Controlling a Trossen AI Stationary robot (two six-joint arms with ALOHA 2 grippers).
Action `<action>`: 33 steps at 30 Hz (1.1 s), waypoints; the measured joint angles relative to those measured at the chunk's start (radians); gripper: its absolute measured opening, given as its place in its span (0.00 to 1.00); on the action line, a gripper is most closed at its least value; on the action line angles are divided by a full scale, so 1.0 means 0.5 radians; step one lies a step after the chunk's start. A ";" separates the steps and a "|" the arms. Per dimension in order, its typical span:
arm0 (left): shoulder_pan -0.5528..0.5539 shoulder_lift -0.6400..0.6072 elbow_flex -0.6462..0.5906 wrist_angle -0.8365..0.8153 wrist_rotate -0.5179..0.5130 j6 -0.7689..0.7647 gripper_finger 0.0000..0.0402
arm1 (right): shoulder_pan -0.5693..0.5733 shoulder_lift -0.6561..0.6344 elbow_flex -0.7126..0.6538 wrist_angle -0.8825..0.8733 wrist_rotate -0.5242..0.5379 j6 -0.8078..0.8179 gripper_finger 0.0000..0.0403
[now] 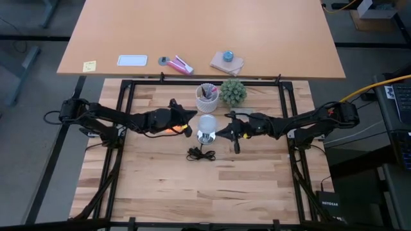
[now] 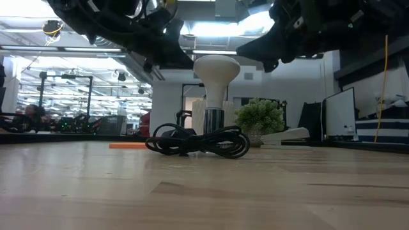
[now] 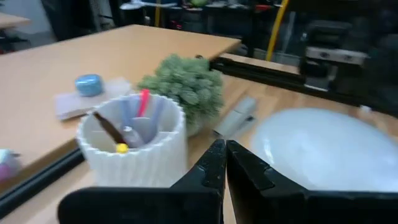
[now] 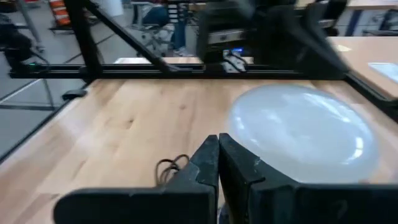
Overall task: Screw lightbulb
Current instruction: Remove the light bulb from the lamp socket
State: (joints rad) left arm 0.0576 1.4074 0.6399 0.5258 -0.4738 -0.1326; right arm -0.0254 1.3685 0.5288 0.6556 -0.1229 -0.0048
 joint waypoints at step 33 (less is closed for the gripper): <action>-0.188 -0.004 -0.003 -0.147 0.184 -0.242 0.01 | -0.002 0.019 -0.001 -0.073 0.673 -0.002 0.03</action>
State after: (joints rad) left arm -0.0361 1.4052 0.6384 0.4521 -0.3820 -0.2537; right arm -0.0264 1.3781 0.5282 0.6189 0.2138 -0.0055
